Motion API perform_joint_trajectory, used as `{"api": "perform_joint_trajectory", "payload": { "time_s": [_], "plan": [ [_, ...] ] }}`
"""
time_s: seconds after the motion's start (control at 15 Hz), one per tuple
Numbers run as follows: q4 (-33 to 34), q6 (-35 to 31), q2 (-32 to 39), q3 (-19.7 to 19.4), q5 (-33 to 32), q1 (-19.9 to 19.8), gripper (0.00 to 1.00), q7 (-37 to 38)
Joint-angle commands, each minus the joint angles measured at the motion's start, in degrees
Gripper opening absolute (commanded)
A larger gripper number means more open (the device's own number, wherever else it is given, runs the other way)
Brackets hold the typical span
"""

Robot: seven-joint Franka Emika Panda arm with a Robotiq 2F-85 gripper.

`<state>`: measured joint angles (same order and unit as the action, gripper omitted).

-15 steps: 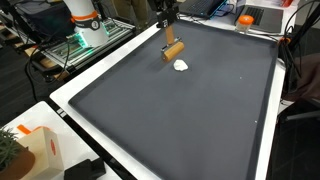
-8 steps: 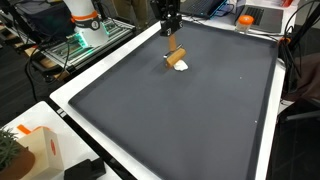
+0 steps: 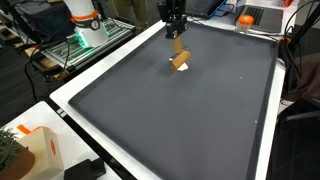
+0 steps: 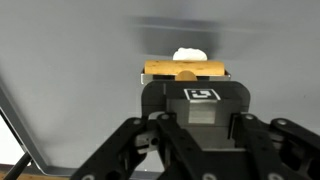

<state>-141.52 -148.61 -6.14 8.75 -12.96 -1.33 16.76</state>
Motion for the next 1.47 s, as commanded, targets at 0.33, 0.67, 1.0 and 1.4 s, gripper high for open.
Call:
{"api": "perform_joint_trajectory", "payload": {
  "time_s": [0.33,0.67,1.0,1.4],
  "plan": [
    [4.6,10.3,4.1,-1.5,1.2,2.6,0.22,-2.5],
    [6.1,13.1,5.1,-1.9,2.3,3.3,0.22,-4.3],
    [5.7,9.2,5.8,-2.2,2.8,3.8,0.22,-3.9],
    [5.9,9.0,2.5,-2.2,5.0,4.5,0.22,-6.2]
  ]
}}
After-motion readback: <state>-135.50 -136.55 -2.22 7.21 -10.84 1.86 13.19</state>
